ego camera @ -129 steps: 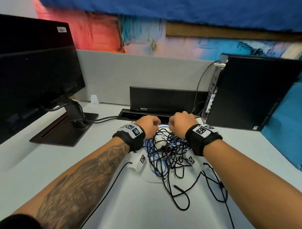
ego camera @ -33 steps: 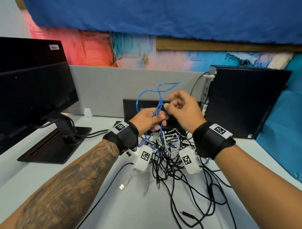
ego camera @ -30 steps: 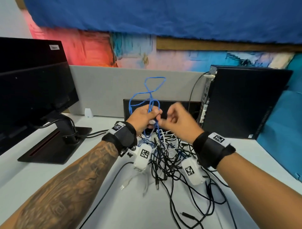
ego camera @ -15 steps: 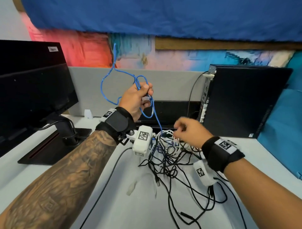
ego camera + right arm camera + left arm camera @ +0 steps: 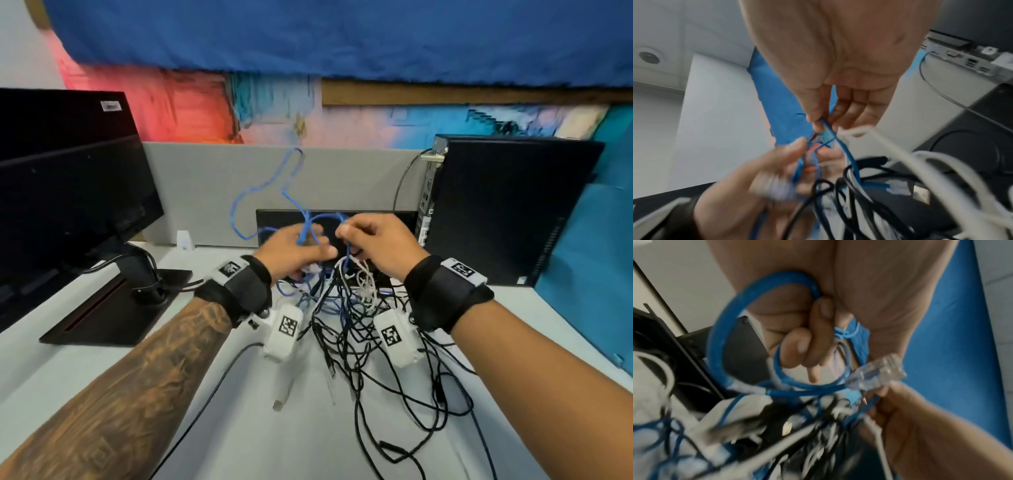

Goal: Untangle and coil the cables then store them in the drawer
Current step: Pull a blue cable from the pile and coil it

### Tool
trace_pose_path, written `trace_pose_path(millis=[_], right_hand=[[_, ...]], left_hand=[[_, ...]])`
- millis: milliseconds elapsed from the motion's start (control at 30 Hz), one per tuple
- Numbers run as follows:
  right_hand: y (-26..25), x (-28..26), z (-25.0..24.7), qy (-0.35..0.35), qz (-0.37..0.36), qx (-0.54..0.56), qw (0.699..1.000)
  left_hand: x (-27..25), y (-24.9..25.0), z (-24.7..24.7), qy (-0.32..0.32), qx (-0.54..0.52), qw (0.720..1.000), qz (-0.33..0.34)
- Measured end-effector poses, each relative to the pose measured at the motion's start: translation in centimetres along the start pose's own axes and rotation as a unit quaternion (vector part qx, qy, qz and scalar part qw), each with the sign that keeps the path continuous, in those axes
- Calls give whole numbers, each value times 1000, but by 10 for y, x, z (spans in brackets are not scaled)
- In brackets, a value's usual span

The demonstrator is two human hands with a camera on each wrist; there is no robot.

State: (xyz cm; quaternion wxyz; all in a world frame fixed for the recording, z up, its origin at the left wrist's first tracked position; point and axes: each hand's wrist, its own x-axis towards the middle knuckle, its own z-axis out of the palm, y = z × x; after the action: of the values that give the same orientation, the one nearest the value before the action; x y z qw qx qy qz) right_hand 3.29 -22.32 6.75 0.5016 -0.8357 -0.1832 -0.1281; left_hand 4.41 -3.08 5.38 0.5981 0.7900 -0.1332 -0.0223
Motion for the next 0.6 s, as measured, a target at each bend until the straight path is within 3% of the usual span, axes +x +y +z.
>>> trace_pose_path(millis=[67,200,333,467,600], right_hand=[[-8,6,-4,43,-6,2,999],[-18,3,-6,65,-22,20,997],[-11,-8,1,19,-51,26,998],[-2,-11,4,48,-20,60,997],[3,-8,12,62,-24,46,997]], left_hand=[[-4,-6,15,-25,47,998,23],[-3,-5,32,34,41,992,115],[-5,-8,39,26,-8,991,134],[-15,-8,44,8,39,984,176],[-7,-6,38,27,50,986,157]])
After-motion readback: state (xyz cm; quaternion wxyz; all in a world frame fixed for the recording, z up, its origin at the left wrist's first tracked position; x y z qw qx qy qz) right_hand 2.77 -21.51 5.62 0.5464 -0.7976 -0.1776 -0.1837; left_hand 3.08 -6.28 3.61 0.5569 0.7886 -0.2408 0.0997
